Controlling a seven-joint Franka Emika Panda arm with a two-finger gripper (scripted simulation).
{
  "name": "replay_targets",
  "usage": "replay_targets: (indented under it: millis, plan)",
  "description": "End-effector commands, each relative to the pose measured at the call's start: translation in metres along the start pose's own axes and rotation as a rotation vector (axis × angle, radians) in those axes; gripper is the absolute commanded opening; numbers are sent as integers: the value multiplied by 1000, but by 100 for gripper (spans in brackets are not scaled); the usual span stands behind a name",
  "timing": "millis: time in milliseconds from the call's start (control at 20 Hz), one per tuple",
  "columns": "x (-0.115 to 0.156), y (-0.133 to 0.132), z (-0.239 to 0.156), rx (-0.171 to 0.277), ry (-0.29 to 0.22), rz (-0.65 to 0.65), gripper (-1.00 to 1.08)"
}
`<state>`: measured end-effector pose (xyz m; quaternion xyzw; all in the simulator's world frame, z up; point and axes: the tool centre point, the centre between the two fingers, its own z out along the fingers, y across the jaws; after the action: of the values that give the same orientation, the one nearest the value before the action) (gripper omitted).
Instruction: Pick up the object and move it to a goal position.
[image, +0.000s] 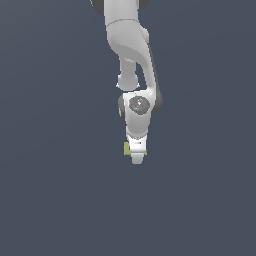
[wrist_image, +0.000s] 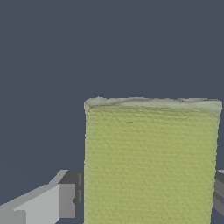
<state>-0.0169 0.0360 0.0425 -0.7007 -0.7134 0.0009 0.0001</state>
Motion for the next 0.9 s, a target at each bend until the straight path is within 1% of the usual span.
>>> replay_targets:
  millis: [0, 250, 850]
  plan:
    - [-10, -5, -15, -2, -1, 0, -100]
    - [-35, -20, -52, -2, -2, 0, -100]
    - [-106, -61, -159, -2, 0, -1, -100]
